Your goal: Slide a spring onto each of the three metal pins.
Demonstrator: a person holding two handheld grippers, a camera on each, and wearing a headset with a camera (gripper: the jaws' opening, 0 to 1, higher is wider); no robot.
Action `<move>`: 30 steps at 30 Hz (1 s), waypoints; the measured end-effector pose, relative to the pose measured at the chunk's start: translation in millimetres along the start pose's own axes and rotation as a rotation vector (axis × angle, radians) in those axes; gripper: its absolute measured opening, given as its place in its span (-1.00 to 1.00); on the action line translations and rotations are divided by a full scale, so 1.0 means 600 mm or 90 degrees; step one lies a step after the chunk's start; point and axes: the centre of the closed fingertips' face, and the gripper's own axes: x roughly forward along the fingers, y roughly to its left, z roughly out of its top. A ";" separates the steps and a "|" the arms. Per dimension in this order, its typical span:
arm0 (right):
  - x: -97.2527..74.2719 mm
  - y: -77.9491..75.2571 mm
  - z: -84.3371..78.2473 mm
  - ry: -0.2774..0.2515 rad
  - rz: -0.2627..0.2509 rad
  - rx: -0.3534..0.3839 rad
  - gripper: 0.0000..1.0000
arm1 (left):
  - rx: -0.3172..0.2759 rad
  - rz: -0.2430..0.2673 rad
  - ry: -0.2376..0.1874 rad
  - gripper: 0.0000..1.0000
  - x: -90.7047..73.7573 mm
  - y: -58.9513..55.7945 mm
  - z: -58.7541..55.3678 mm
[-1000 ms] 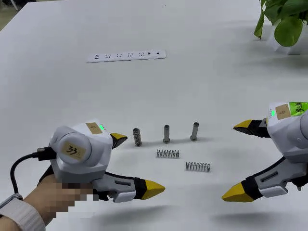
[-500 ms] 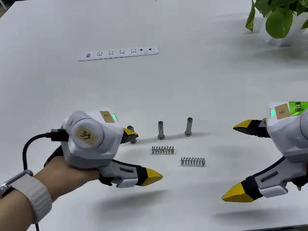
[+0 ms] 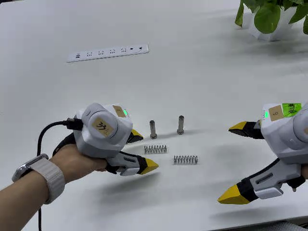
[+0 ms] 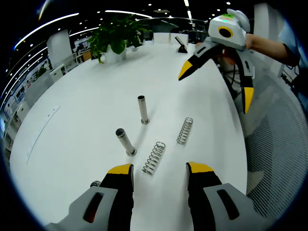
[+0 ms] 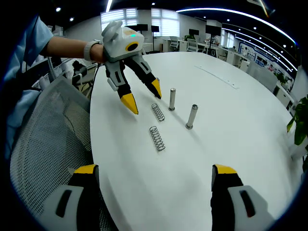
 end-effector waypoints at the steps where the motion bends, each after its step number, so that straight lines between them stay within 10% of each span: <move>1: 0.000 0.000 -0.001 0.000 -0.001 0.001 0.96 | -0.001 -0.001 0.000 -0.13 0.003 0.003 -0.001; 12: -0.003 0.004 -0.010 -0.003 -0.001 0.011 0.95 | -0.022 0.012 0.027 -0.55 0.022 0.021 -0.007; 30: 0.002 0.009 -0.010 -0.003 0.004 0.014 0.94 | 0.047 -0.003 0.094 -0.76 0.031 0.017 -0.022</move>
